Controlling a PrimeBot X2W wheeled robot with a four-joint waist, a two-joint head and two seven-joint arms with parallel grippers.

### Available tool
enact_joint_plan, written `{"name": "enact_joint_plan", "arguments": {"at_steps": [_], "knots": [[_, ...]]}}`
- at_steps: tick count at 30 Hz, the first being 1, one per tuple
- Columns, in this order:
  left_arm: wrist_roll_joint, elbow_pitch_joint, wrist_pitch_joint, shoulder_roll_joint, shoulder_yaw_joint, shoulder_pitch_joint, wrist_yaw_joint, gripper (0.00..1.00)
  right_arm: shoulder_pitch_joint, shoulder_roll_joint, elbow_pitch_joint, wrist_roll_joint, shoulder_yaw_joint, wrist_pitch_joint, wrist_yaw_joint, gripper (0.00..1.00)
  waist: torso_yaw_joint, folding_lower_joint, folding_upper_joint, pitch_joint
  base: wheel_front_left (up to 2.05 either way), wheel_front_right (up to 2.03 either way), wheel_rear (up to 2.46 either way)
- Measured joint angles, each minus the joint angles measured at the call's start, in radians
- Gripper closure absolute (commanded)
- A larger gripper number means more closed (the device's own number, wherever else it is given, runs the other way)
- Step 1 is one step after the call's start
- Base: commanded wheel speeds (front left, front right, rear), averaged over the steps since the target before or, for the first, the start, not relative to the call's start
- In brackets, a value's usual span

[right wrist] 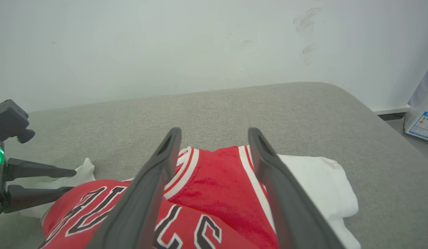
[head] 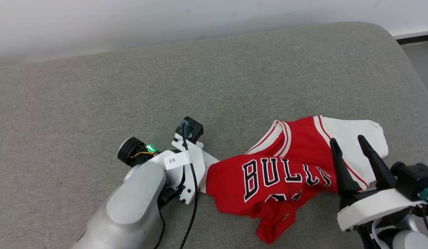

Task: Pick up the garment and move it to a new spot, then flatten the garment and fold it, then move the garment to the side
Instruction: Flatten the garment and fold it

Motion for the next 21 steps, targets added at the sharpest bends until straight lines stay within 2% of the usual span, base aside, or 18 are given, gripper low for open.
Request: {"name": "enact_joint_plan", "arguments": {"at_steps": [7, 8, 9, 10, 14, 21], "knots": [[-0.026, 0.074, 0.136, 0.024, -0.133, -0.076, -0.006, 0.0, -0.002, 0.0, 0.023, 0.031, 0.003, -0.013, 0.0, 0.0, -0.024, -0.0001, 0.0, 0.03, 0.0, 0.0, 0.0], [-0.033, 0.074, 0.138, 0.031, -0.149, -0.083, -0.005, 0.29, -0.004, 0.0, 0.024, 0.037, 0.003, -0.014, 0.0, 0.0, -0.024, -0.0001, 0.0, 0.031, 0.0, 0.0, 0.0], [-0.04, 0.074, 0.138, 0.036, -0.168, -0.09, -0.005, 0.8, -0.005, 0.0, 0.026, 0.039, 0.005, -0.015, 0.0, 0.0, -0.023, -0.0001, 0.0, 0.032, 0.0, 0.0, 0.0], [-0.051, 0.074, 0.137, 0.041, -0.178, -0.092, -0.005, 1.0, -0.006, 0.0, 0.028, 0.047, 0.007, -0.015, 0.0, 0.0, -0.021, -0.0001, 0.0, 0.033, 0.0, 0.0, 0.0], [-0.072, 0.083, 0.065, 0.052, -0.181, -0.091, -0.007, 1.0, -0.01, 0.0, 0.033, 0.056, 0.01, -0.018, 0.0, 0.0, -0.01, -0.0001, 0.0, 0.028, 0.0, 0.0, 0.0], [-0.087, 0.06, -0.077, 0.063, -0.122, -0.073, 0.073, 1.0, -0.004, 0.001, 0.033, 0.055, -0.003, -0.012, 0.0, 0.0, 0.039, 0.0, 0.0, 0.003, 0.0, 0.0, 0.0]]}}
